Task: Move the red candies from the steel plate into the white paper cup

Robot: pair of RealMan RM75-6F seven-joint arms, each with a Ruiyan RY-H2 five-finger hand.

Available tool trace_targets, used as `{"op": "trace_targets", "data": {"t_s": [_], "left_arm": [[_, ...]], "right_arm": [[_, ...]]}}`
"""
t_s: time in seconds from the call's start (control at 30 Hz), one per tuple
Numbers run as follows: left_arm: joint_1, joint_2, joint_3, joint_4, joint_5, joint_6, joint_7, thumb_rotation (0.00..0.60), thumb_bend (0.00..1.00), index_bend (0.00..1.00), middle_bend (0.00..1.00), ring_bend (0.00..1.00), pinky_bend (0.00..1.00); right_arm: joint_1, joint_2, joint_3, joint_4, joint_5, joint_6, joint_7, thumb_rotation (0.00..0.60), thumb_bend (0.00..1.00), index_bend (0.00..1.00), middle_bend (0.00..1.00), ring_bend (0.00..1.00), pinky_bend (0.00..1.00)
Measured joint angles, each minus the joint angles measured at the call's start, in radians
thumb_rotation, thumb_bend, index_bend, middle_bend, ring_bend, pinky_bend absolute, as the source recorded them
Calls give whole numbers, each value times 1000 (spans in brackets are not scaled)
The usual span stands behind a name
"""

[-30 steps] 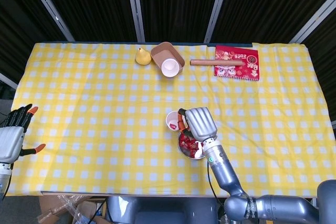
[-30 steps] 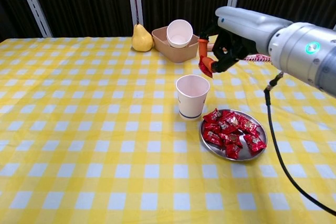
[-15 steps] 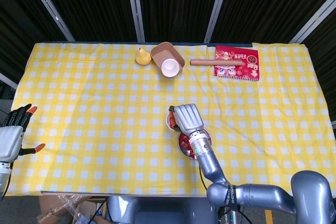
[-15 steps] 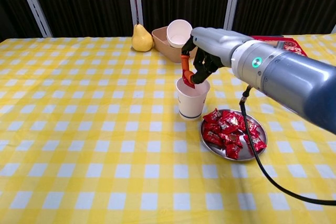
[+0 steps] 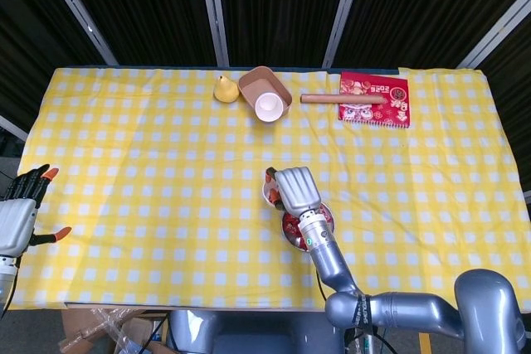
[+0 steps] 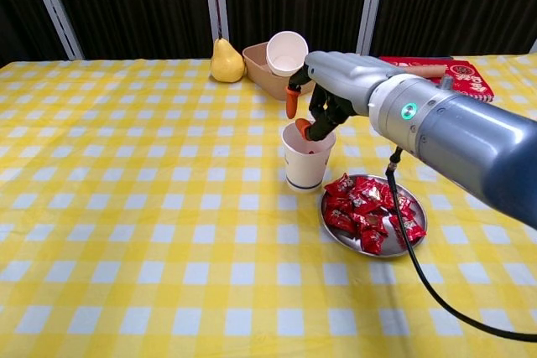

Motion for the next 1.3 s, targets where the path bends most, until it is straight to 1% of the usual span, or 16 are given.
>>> {"op": "trace_targets", "data": {"t_s": [0.07, 0.23, 0.37, 0.47, 0.57, 0.67, 0.77, 1.07, 1.3], "left_arm": [[0, -1, 0, 0, 1, 2, 2, 600, 0, 0, 0, 0, 0], [3, -3, 1, 1, 10, 13, 8, 600, 0, 0, 0, 0, 0], [4, -6, 2, 3, 17, 21, 11, 600, 0, 0, 0, 0, 0], [6, -8, 3, 5, 21, 28, 13, 600, 0, 0, 0, 0, 0], [8, -11, 3, 6, 24, 34, 16, 600, 0, 0, 0, 0, 0], [9, -13, 2, 6, 23, 38, 20, 600, 0, 0, 0, 0, 0], [10, -15, 1, 7, 23, 41, 25, 600, 0, 0, 0, 0, 0], [10, -18, -1, 8, 20, 41, 31, 600, 0, 0, 0, 0, 0], [11, -18, -1, 8, 20, 41, 31, 600, 0, 0, 0, 0, 0]], "right_arm": [[-11, 16, -10, -34, -13, 16, -3, 600, 550, 443, 855, 921, 946], [-46, 62, -50, -128, -47, 65, -14, 600, 457, 383, 855, 921, 947], [-86, 106, -112, -208, -67, 105, -41, 600, 410, 380, 855, 921, 946], [-120, 135, -166, -257, -80, 131, -59, 600, 408, 380, 855, 921, 947], [-155, 155, -212, -282, -95, 150, -65, 600, 408, 380, 855, 921, 947], [-182, 165, -242, -285, -105, 157, -61, 600, 407, 380, 855, 921, 947], [-195, 167, -254, -271, -102, 155, -56, 600, 407, 380, 855, 921, 947], [-220, 147, -266, -192, -73, 115, -27, 600, 406, 380, 855, 921, 947], [-242, 125, -272, -132, -70, 90, 1, 600, 360, 380, 855, 921, 947]]}}
